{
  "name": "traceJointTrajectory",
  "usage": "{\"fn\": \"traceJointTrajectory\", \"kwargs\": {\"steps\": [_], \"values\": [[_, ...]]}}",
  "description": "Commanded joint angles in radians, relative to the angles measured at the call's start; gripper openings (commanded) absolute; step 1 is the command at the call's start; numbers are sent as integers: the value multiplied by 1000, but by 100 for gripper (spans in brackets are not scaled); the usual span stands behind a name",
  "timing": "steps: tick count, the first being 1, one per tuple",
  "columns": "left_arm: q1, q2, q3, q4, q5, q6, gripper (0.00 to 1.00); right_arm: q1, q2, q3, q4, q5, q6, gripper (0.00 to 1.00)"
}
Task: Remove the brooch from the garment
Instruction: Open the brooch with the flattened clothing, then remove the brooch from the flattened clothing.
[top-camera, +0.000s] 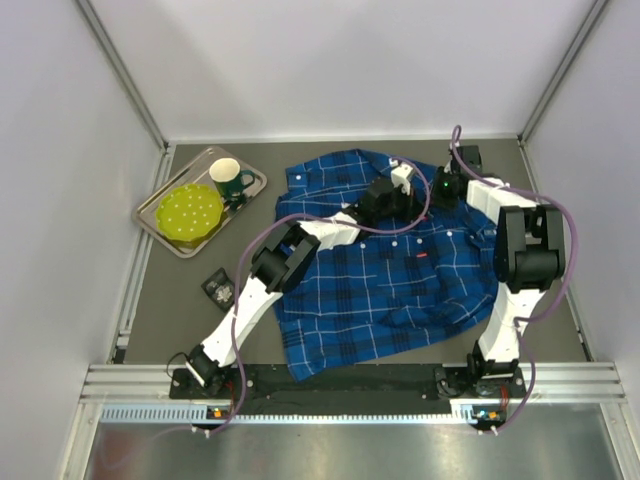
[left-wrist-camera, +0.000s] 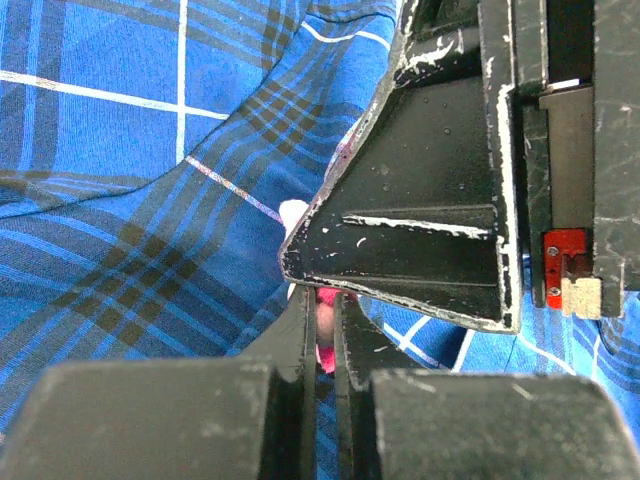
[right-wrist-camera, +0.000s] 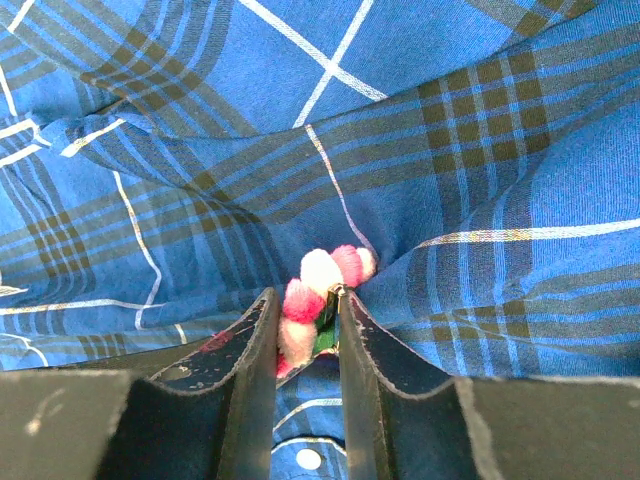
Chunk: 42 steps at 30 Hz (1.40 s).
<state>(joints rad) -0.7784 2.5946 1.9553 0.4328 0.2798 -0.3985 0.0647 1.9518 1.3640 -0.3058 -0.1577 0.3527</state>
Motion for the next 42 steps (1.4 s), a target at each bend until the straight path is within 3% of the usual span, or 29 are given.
{"fn": "traceJointTrajectory", "kwargs": {"steps": [1,3,8,11,27,31,35,42], "values": [[-36,1,-1,10,99,-65,0,50,-28,18,66,-109,11,0],[-33,-25,-54,44,67,-77,0,29,-71,-46,156,-157,64,17],[-19,-57,-131,90,-11,-166,0,-23,-94,-101,215,-224,98,44],[-13,-62,-153,106,-19,-195,0,-42,-105,-124,237,-241,107,51],[39,-48,-202,196,16,-347,0,-134,-206,-304,375,-269,201,59],[34,-56,-182,175,33,-237,0,-135,-215,-306,375,-240,195,58],[5,-80,-156,97,-42,-88,0,-131,-226,-296,361,-207,236,56],[-54,-62,-36,-68,-134,95,0,-117,-281,-319,330,-149,213,64]]}}
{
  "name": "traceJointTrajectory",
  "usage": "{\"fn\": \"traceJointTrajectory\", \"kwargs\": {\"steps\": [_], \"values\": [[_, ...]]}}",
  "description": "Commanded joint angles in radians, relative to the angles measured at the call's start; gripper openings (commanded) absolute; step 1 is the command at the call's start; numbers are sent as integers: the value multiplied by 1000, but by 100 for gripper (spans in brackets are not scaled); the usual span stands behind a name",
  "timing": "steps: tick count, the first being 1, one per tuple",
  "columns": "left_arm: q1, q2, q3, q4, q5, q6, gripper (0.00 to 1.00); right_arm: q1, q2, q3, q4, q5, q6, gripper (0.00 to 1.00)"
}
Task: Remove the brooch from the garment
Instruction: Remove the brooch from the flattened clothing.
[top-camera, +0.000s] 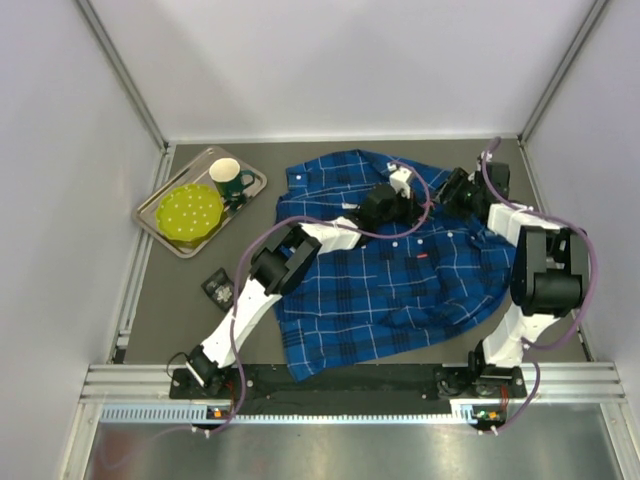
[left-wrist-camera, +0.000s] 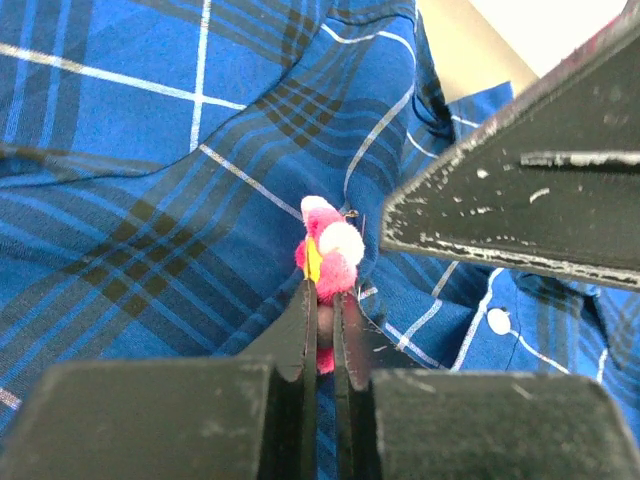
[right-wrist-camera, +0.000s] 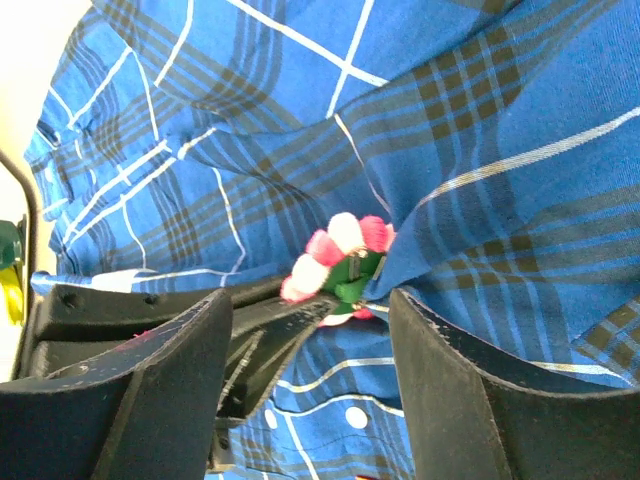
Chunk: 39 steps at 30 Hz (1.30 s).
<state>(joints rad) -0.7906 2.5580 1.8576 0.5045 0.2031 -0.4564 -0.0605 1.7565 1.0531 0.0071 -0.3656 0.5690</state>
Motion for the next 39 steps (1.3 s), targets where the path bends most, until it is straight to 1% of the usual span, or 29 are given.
{"fn": "traceJointTrajectory", "kwargs": {"steps": [1,2,3,4,5,7,8,10,11,12,13,15,16,18,19,21,22,24,26,28,29,31,32,35,36,39], "values": [[-48,-27,63,-139,-62,177,0,5,-91,-14,17,66,6,64],[-56,-28,66,-138,-54,183,4,-1,-95,-30,19,74,18,65],[-58,-25,72,-139,-39,185,11,-15,-103,-39,24,74,41,65],[-58,-21,95,-149,8,174,17,-21,-104,-48,30,70,49,65],[-58,-21,98,-158,24,168,31,-25,-109,-73,37,57,58,66],[-56,-36,94,-143,94,160,39,-50,-121,-123,124,16,115,66],[-56,-39,100,-138,128,157,47,-56,-126,-172,163,-16,133,66],[-50,-42,139,-168,185,144,50,-65,-152,-206,215,-15,152,67],[-44,-51,134,-173,237,133,59,-71,-160,-237,228,-28,161,68],[-39,-67,111,-135,254,116,67,-79,-164,-257,258,-38,189,68],[-26,-112,35,-94,274,92,67,-84,-166,-271,308,-42,195,70],[-9,-163,-43,-11,318,76,68,-84,-157,-272,306,-61,181,70],[5,-204,-87,-6,334,74,68,-84,-147,-272,312,-64,180,70],[24,-243,-129,0,352,78,66,-82,-126,-275,326,-78,178,70],[40,-269,-161,5,354,81,63,-81,-123,-278,332,-79,175,70],[60,-285,-175,-12,355,79,55,-73,-138,-291,340,-64,152,69],[82,-292,-192,-6,355,64,46,-68,-143,-292,343,-58,140,67],[100,-289,-204,2,335,32,40,-44,-146,-277,332,-53,112,65],[116,-272,-193,-15,323,13,35,-15,-140,-245,306,-6,89,61],[120,-239,-166,-37,302,-11,33,28,-134,-222,248,34,52,56],[120,-228,-153,-58,294,-14,33,39,-134,-209,231,90,42,56],[120,-196,-127,-76,276,-28,33,86,-140,-196,182,154,0,56],[120,-185,-121,-84,274,-31,33,100,-140,-177,166,221,-27,56],[120,-160,-103,-93,272,-53,34,140,-134,-150,114,292,-46,56],[120,-154,-101,-95,272,-60,37,145,-131,-147,110,303,-47,56],[120,-141,-87,-112,269,-74,40,159,-115,-124,73,350,-55,53]]}}
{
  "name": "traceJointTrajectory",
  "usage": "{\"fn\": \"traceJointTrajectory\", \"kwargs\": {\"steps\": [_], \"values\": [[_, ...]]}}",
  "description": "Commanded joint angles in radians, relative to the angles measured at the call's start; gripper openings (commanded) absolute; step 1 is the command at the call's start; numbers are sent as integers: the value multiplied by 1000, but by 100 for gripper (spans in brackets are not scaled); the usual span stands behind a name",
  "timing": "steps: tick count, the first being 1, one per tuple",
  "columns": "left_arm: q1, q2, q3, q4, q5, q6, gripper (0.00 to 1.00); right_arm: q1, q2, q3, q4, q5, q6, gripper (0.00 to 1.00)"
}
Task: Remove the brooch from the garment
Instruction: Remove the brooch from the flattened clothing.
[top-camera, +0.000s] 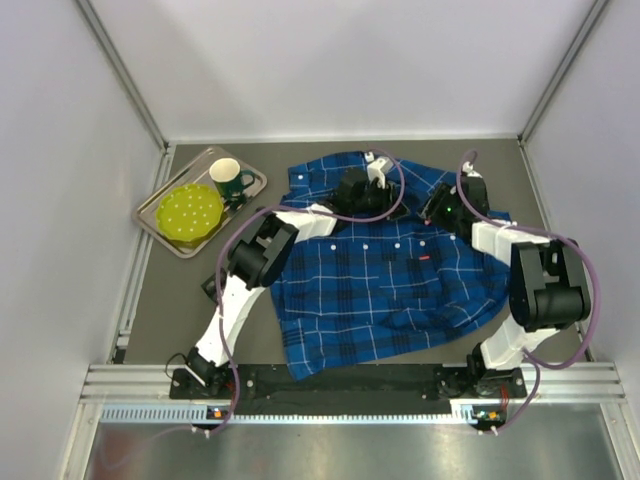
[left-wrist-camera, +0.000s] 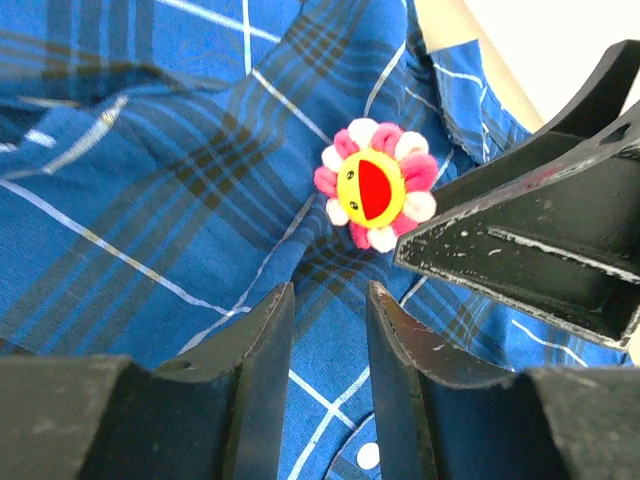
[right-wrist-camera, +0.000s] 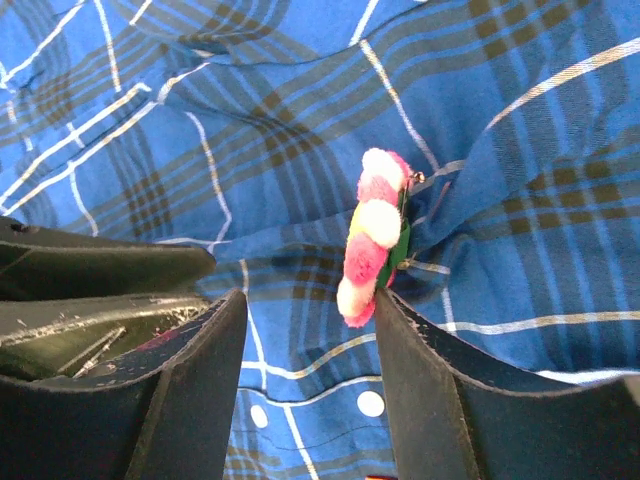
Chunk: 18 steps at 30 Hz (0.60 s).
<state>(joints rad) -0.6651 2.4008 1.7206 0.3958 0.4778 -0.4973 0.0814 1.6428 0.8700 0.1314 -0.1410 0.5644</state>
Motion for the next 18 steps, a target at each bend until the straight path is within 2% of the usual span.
{"fn": "traceJointTrajectory", "kwargs": {"steps": [1,6,10,15,18], "values": [[-5,20,54,-5,-8,-32,42,27,-1,63,-67,153,-57,53],[-5,55,79,-15,-8,-50,51,50,6,84,-110,224,-58,52],[-5,70,91,-20,-18,-66,56,52,31,103,-115,207,-52,52],[-5,77,93,-32,-47,-76,57,54,74,133,-111,189,-23,42],[-5,81,94,-38,-56,-81,56,55,89,146,-113,184,-6,41]]}}
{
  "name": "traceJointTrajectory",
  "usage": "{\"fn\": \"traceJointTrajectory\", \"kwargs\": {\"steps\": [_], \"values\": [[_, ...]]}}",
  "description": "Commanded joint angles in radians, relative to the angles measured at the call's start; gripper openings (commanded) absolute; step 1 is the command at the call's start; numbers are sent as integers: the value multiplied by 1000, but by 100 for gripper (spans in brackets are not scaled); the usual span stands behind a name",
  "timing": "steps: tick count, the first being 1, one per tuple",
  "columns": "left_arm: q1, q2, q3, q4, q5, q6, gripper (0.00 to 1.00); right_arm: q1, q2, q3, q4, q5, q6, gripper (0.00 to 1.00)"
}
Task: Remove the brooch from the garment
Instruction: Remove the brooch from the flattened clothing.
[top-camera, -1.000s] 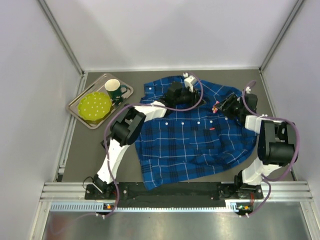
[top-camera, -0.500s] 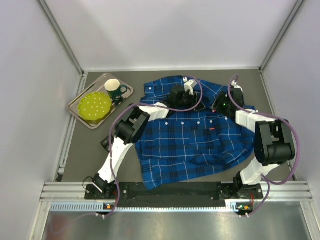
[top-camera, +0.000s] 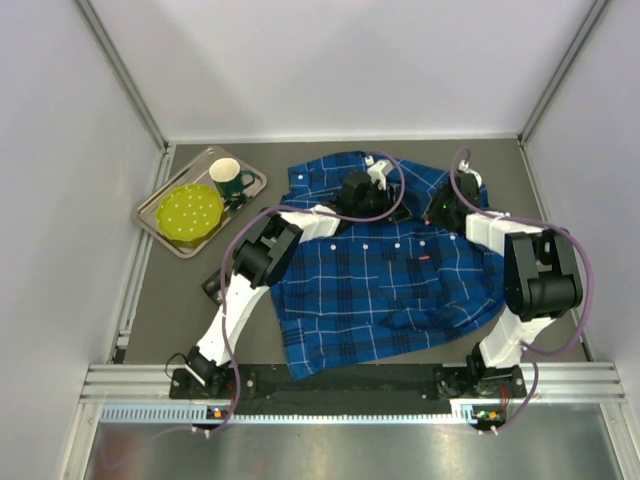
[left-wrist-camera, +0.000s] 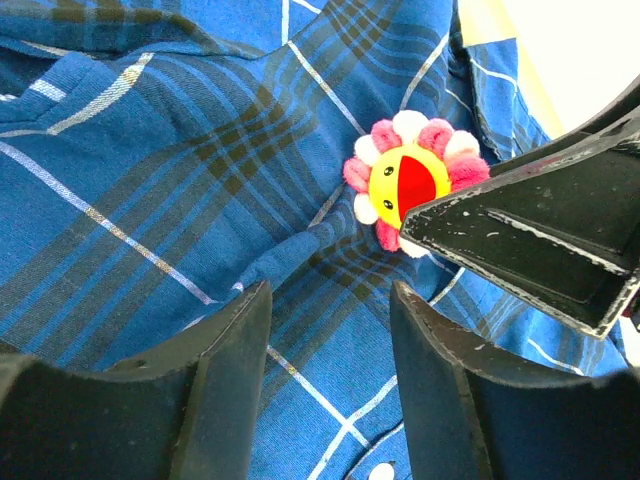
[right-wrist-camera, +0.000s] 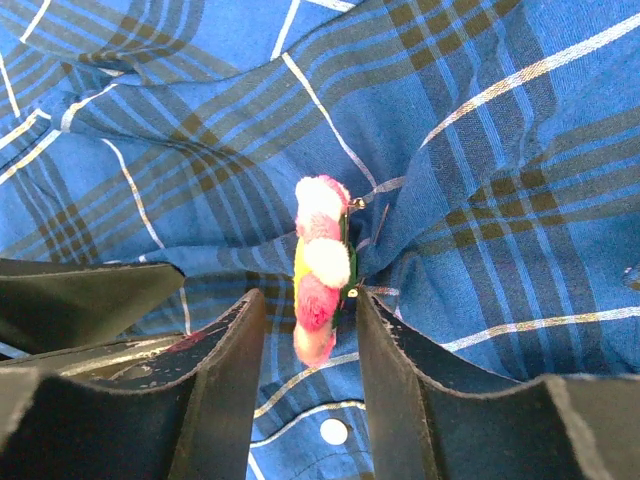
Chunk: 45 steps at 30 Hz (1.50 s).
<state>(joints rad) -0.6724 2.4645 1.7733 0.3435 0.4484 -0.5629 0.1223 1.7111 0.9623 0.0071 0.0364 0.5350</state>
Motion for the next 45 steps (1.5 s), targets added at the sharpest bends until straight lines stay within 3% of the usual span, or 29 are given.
{"fn": "traceJointTrajectory", "kwargs": {"steps": [1,7,11,12,13,15,21,28,40,45], "values": [[2,19,41,12,-30,-17,55,14,24,52,10,8,25,41],[2,21,40,5,-40,-20,54,13,42,67,10,14,39,32],[2,22,35,3,-50,-22,53,4,48,87,11,-10,81,14],[4,24,32,2,-57,-26,53,-4,42,82,17,-23,94,3],[4,27,32,0,-60,-32,53,-15,36,70,24,-59,105,0],[7,37,32,-1,-76,-45,52,-55,15,44,60,-105,152,0],[16,56,35,-6,-86,-75,52,-202,62,-42,221,-429,331,0],[20,62,37,6,-70,-94,52,-259,142,-123,489,-659,540,0],[20,62,40,12,-56,-85,54,-260,163,-211,769,-773,773,0],[25,-15,0,0,-39,-23,56,-260,59,-201,584,-751,656,0]]}}
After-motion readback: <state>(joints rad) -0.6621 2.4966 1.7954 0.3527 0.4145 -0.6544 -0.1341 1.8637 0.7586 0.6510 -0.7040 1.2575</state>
